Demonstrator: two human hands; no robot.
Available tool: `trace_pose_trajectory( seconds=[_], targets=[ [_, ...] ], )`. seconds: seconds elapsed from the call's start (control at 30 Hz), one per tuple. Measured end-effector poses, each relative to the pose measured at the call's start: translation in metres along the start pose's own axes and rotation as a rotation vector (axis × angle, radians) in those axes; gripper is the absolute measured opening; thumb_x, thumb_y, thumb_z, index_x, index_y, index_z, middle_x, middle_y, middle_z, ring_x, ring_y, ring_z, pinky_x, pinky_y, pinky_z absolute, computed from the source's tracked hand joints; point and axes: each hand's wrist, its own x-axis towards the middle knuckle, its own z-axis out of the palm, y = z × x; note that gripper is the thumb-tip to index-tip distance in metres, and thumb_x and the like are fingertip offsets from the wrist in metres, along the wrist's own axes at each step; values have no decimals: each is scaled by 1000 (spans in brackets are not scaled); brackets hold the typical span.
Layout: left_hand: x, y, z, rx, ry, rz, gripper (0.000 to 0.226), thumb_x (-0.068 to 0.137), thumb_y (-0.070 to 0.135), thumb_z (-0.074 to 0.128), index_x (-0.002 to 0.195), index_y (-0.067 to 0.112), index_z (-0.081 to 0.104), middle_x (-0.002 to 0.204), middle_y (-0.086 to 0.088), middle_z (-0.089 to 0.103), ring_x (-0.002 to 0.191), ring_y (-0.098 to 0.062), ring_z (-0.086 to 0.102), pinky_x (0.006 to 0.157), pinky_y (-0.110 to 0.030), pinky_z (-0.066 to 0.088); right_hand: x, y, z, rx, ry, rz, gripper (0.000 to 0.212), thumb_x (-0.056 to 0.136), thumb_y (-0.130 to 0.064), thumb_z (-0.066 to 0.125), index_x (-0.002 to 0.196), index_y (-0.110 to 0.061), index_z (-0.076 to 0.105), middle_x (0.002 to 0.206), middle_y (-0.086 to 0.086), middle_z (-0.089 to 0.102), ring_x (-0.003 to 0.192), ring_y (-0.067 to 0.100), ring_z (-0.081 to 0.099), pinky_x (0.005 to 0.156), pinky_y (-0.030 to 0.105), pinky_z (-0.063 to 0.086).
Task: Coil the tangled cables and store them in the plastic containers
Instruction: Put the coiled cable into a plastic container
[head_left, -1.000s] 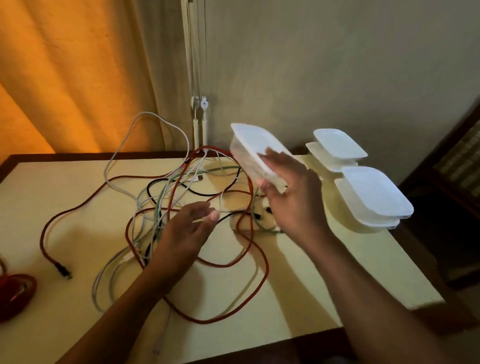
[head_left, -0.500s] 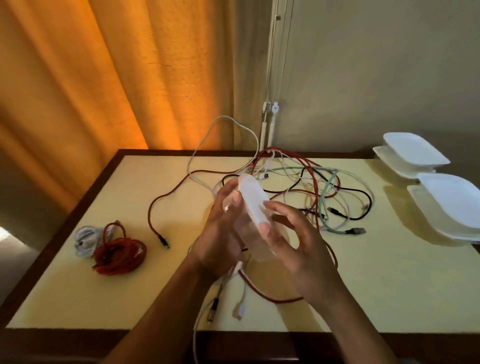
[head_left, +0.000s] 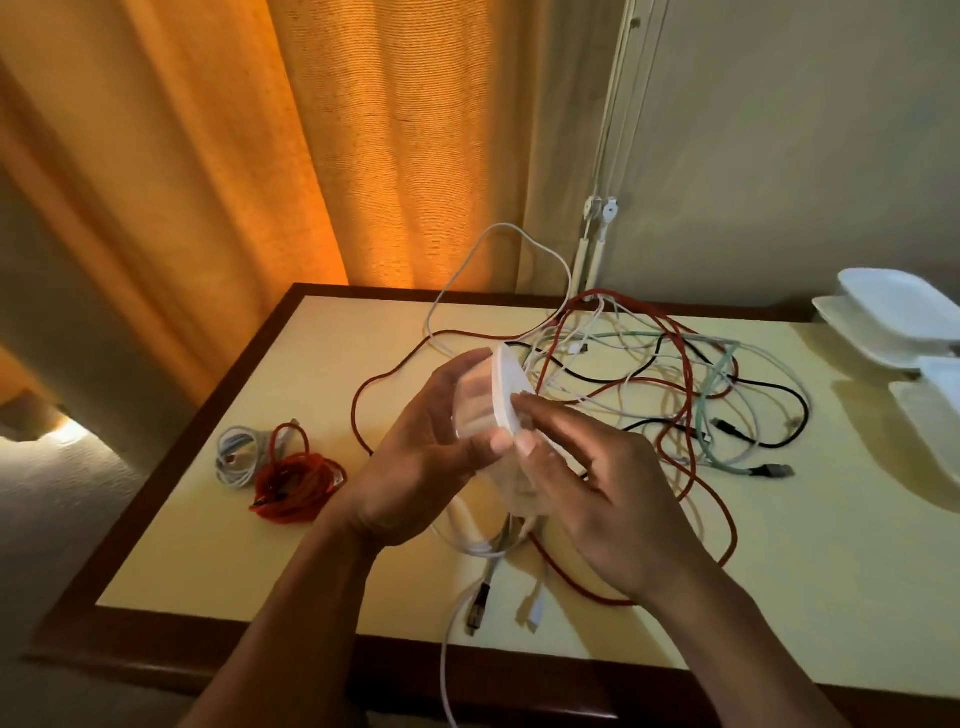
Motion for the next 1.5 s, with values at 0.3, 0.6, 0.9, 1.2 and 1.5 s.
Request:
trace_pose_trajectory(
  seconds=[0.3,0.6,0.9,1.2,1.5],
  targets=[
    [-8,2,-19,234,58,-71,97,73,0,86,152,24,35,144,-15,53,128,-38,60,102,-60,52,18,-3,14,-177,-80,-87,62,98,-64,41,147,-28,52,144,-9,58,131,2,53,104,28,51],
    [-14,9,-36,180,251,73,91,68,2,85,148,23,48,142,-1,58,129,-23,60,92,-39,59,25,10,-20,-103,302,11,45,102,-43,37,127,-17,65,84,-15,62,75,-3,65,50,8,47],
    [-7,-7,-36,435,743,13,98,68,17,93,142,33,32,145,7,42,132,-17,46,102,-35,51,23,72,-48,808,708,815,10,99,-10,59,98,-11,68,107,13,71,98,23,69,84,43,58],
    [-7,-40,-27,1000,745,-286,128,57,45,98,153,26,16,153,-5,23,142,-32,34,113,-50,41,10,68,-40,-80,624,647,28,95,-13,64,122,-10,70,122,11,70,101,25,63,90,35,46],
    [-12,-15,-22,1164,624,-408,123,71,42,91,161,22,9,169,-11,2,155,-37,9,119,-56,30,6,65,-26,-359,428,236,37,90,-5,72,126,-12,68,129,10,67,120,29,62,88,24,41]
  ],
)
